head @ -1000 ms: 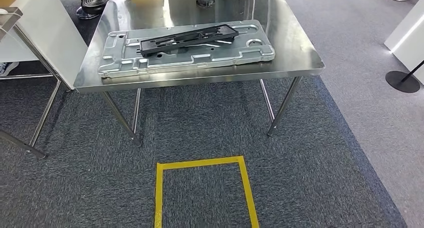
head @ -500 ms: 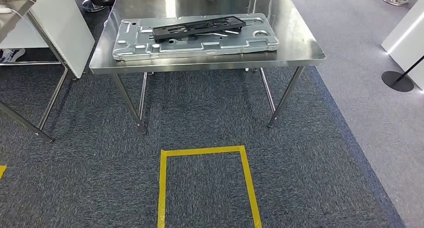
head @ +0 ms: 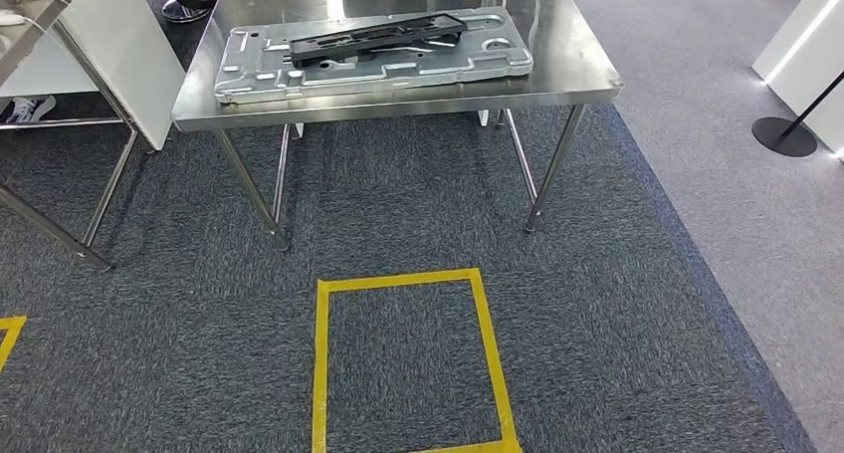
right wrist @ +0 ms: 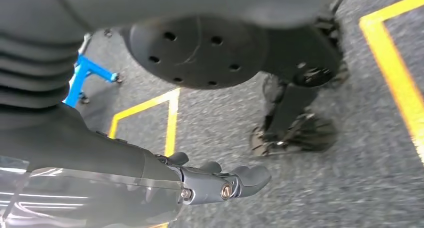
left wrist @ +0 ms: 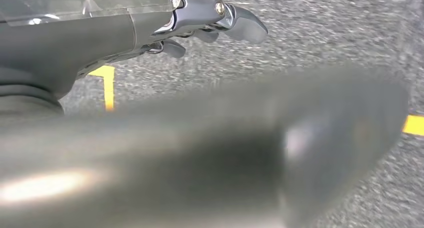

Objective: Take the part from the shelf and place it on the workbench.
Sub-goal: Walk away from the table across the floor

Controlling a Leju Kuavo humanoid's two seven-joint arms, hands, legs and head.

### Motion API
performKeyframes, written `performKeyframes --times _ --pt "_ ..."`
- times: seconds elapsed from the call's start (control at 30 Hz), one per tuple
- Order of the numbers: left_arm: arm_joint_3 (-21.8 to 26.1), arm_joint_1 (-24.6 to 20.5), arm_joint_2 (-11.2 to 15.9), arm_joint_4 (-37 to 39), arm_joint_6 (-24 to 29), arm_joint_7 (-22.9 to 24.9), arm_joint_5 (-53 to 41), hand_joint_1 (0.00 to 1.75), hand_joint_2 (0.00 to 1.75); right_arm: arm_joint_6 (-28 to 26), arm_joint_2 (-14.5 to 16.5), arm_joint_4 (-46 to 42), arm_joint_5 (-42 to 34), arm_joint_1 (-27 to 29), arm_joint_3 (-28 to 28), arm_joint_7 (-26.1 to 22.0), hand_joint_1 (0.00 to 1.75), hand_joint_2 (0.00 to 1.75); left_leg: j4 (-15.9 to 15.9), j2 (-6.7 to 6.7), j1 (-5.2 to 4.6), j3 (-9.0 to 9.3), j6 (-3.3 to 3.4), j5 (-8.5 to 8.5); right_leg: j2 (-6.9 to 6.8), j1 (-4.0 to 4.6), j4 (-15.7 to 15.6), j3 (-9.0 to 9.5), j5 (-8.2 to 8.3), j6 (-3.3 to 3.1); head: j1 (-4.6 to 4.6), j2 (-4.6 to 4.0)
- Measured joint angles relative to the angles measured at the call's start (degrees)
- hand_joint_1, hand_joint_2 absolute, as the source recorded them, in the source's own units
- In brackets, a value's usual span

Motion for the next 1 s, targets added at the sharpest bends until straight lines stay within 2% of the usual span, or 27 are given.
performKeyframes --times 0.03,0.07,0.1,0.13,0.17,0.2,0.23,0.3,0.33,0.47,0.63,0.73,0.77,0.87,1.0 --pt "0.0 0.0 0.0 0.0 0.1 0.3 0.1 0.00 1.75 -0.3 0.0 0.0 0.1 0.1 0.0 0.3 0.00 1.75 2.2 -0.01 0.12 -0.35 -0.24 -0.66 -0.01 0.05 0.2 -0.40 0.21 -0.06 0.01 -0.01" --pt "0.0 0.1 0.1 0.0 0.2 0.5 0.1 0.00 1.75 -0.5 0.0 0.0 0.1 0.1 0.0 0.6 0.00 1.75 2.2 -0.01 0.29 0.37 -0.54 -0.17 0.02 0.04 0.5 -0.77 0.34 -0.08 0.01 0.00" --pt "0.0 0.1 0.1 0.0 0.2 0.7 0.1 0.00 1.75 -0.5 0.0 0.0 0.1 0.1 0.0 0.7 0.00 1.75 -0.3 -0.01 0.55 2.22 -0.88 1.22 0.08 -0.02 0.9 -1.12 0.36 -0.03 0.01 0.00" --pt "0.0 0.1 0.1 0.0 0.2 0.7 0.1 0.00 1.75 -0.4 0.0 0.0 0.1 0.2 -0.1 0.7 0.00 1.31 -4.2 -0.02 0.87 4.75 -1.26 2.83 0.15 -0.08 1.4 -1.48 0.28 0.11 0.02 0.00" --pt "0.0 0.0 0.1 0.0 0.3 0.7 0.2 0.00 1.75 -0.3 0.0 0.0 0.0 0.1 -0.1 0.7 0.00 0.87 -8.2 -0.09 1.03 7.04 -1.60 3.66 0.22 -0.03 2.1 -1.93 0.10 0.33 -0.06 0.01" --pt "0.0 0.0 0.1 0.0 0.3 0.7 0.2 0.00 1.75 -0.2 0.0 0.0 0.0 0.1 -0.1 0.6 0.00 0.44 -11.1 -0.16 1.14 8.55 -1.28 4.24 0.29 0.06 2.7 -2.38 -0.06 0.57 -0.08 0.01" --pt "0.0 -0.1 0.1 0.0 0.3 0.7 0.2 0.00 1.75 -0.2 0.0 0.0 0.0 0.1 -0.2 0.6 0.00 0.00 -12.6 -0.23 1.13 9.20 -1.00 4.27 0.34 0.19 3.1 -2.77 -0.17 0.80 -0.06 0.01" --pt "0.0 0.0 0.1 0.0 0.3 0.6 0.2 0.00 1.75 -0.2 0.0 0.0 0.0 0.0 -0.2 0.4 0.00 0.00 -12.8 -0.29 0.93 8.96 -0.06 4.27 0.38 0.31 3.4 -3.26 -0.11 1.15 0.06 0.01" --pt "0.0 0.0 0.1 0.0 0.3 0.6 0.2 0.00 1.75 -0.2 0.0 0.0 0.0 0.0 -0.2 0.4 0.00 0.00 -12.8 -0.31 0.82 8.86 -0.08 4.28 0.39 0.27 3.4 -3.35 -0.02 1.30 0.10 0.01" --pt "0.0 0.0 0.1 0.0 0.2 0.8 0.1 0.00 1.75 -0.5 0.0 0.0 0.0 0.1 -0.3 0.3 0.00 1.75 -12.8 -0.31 0.54 8.70 0.27 4.41 0.40 0.02 3.3 -3.47 0.27 1.76 0.09 0.00" --pt "-1.3 0.2 0.1 0.0 -0.4 1.9 0.8 0.00 1.75 -1.7 -0.2 0.0 -0.3 0.2 -0.6 0.3 0.00 1.75 -12.8 -0.31 0.28 8.64 0.49 4.54 0.40 -0.11 3.2 -3.53 0.44 2.00 0.09 0.00" --pt "-5.3 0.8 0.1 0.0 -0.5 3.0 3.9 0.00 1.75 -2.1 -0.5 -0.2 -0.8 0.6 -0.3 0.3 0.00 0.44 -12.7 -0.31 0.20 8.62 0.56 4.59 0.40 -0.13 3.2 -3.56 0.49 2.02 0.09 0.01" --pt "-6.7 1.0 0.1 0.0 -0.5 3.4 5.1 0.00 1.31 -2.2 -0.5 -0.3 -1.1 0.8 -0.1 0.3 0.00 0.00 -12.7 -0.31 0.20 8.62 0.57 4.59 0.40 -0.13 3.2 -3.56 0.50 2.02 0.09 0.01" --pt "-11.3 1.8 0.3 -0.2 -0.5 4.7 9.0 0.00 0.00 -2.3 -0.8 -0.8 -2.0 1.4 0.9 0.3 0.00 0.00 -12.7 -0.31 0.20 8.62 0.58 4.60 0.40 -0.15 3.2 -3.57 0.50 2.02 0.09 0.01" --pt "-17.8 2.8 0.5 -0.7 -0.5 6.3 14.0 0.00 0.00 -2.5 -1.2 -1.6 -3.1 2.2 2.4 0.3 0.00 0.00 -12.8 -0.31 0.21 8.62 0.58 4.61 0.40 -0.16 3.2 -3.57 0.50 2.02 0.09 0.01"
